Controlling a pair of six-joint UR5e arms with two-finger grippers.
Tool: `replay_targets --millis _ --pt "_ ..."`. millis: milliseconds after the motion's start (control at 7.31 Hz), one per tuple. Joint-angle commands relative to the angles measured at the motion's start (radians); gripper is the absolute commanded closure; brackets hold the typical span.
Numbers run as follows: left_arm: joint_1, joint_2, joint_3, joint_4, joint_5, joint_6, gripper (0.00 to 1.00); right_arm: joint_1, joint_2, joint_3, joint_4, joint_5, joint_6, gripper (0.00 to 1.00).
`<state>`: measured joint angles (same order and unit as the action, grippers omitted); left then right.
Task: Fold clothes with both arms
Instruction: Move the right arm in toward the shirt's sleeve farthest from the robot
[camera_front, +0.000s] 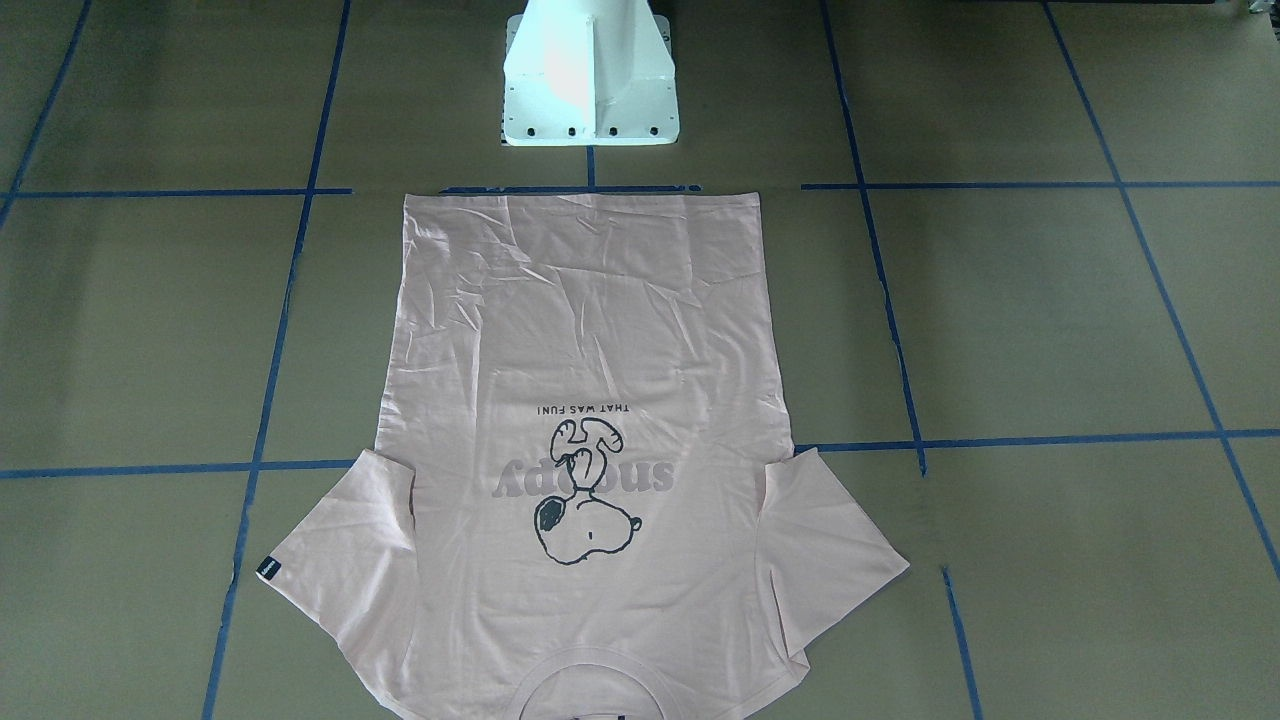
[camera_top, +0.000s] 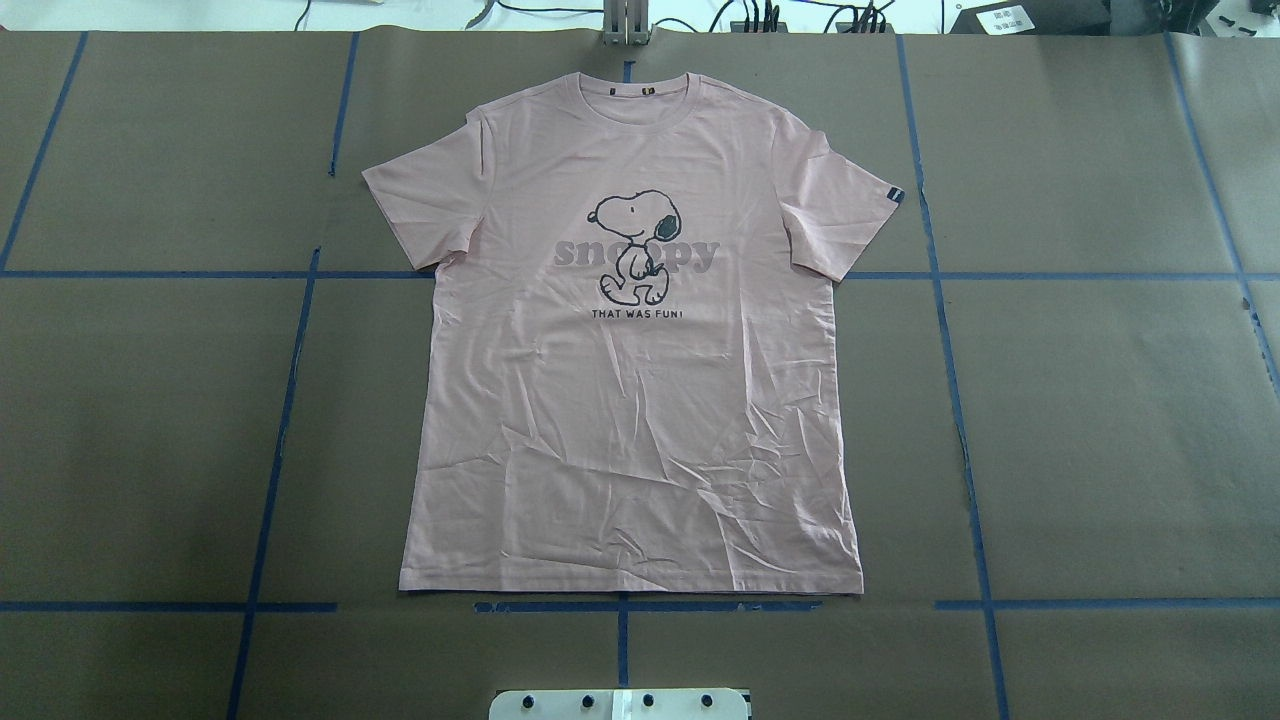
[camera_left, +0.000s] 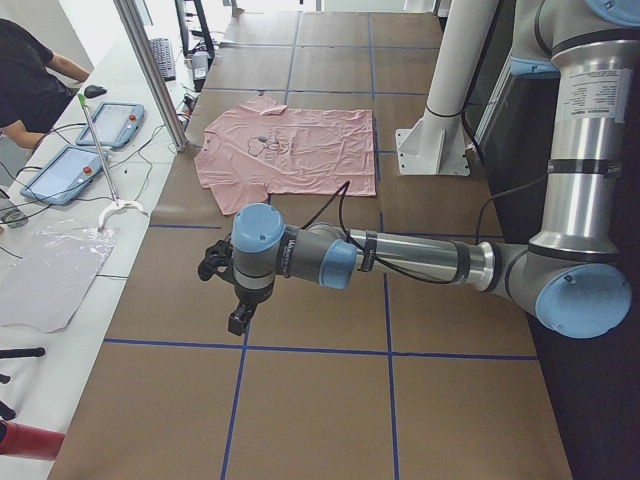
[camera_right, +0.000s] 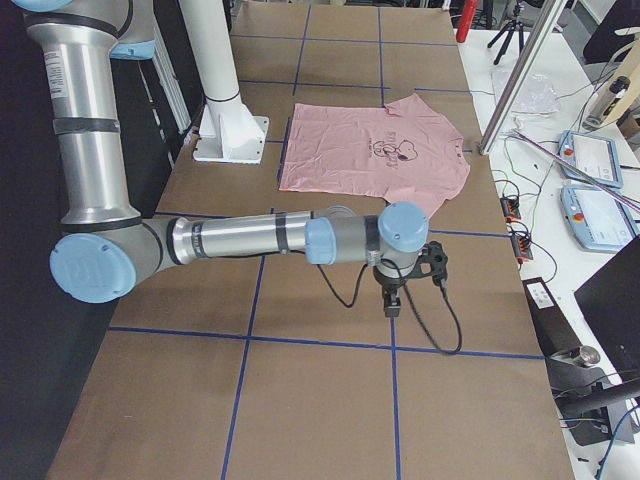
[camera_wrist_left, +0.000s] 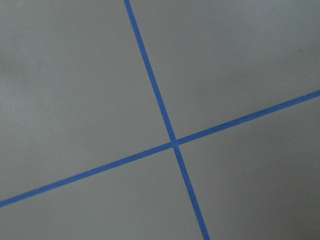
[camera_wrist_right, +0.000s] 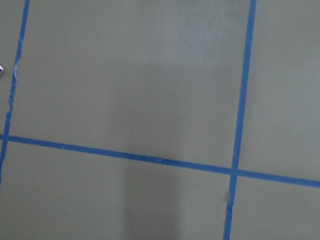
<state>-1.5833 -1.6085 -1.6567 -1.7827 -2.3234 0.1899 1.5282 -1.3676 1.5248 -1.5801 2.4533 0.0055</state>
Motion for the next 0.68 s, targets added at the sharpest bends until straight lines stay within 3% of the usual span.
replay_targets --millis 0,137,273,410,547 --pt "0.034 -0.028 0.024 -0.173 0.001 -0.073 0.00 -0.098 0.245 -0.269 0.060 -0.011 0.004 0.00" --pt "0.122 -0.095 0.081 -0.191 0.012 -0.169 0.00 -0.152 0.307 -0.306 0.108 -0.014 0.078 0.00" --pt "0.161 -0.166 0.118 -0.193 0.013 -0.174 0.00 -0.207 0.317 -0.337 0.256 -0.023 0.211 0.00" --pt "0.189 -0.248 0.193 -0.192 0.012 -0.206 0.00 -0.311 0.324 -0.353 0.451 -0.095 0.457 0.00" --pt "0.216 -0.257 0.201 -0.196 0.013 -0.233 0.00 -0.401 0.340 -0.354 0.569 -0.211 0.698 0.00"
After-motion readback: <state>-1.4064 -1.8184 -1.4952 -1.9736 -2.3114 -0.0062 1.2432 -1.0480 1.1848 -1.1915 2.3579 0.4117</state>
